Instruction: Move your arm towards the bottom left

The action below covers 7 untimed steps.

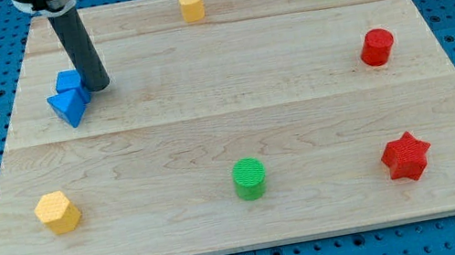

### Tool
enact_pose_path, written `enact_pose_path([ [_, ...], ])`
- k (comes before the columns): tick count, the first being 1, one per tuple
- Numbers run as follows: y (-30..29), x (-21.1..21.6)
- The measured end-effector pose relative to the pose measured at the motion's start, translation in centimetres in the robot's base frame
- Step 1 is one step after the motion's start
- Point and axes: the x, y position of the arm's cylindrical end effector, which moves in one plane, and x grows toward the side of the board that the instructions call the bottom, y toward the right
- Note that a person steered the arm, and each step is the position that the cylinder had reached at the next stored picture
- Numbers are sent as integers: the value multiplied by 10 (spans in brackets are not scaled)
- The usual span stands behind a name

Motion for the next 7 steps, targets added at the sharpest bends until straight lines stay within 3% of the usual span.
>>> enact_pose_path([
  [1,35,0],
  [4,41,0],
  [5,73,3],
  [7,82,80],
])
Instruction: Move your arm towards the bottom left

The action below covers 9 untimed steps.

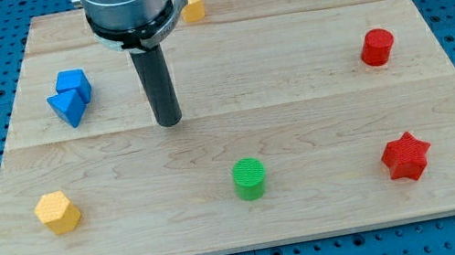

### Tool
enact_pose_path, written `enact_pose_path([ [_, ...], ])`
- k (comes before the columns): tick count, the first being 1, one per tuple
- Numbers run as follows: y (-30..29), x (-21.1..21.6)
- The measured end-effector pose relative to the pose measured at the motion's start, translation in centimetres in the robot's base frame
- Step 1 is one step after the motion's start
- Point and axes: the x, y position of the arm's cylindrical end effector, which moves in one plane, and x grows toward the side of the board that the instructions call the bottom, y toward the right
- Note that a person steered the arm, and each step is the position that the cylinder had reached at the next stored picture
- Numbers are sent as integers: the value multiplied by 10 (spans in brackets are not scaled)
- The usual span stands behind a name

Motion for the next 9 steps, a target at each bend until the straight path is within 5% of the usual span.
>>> enact_pose_path([
  [4,-45,25],
  [9,-208,38],
])
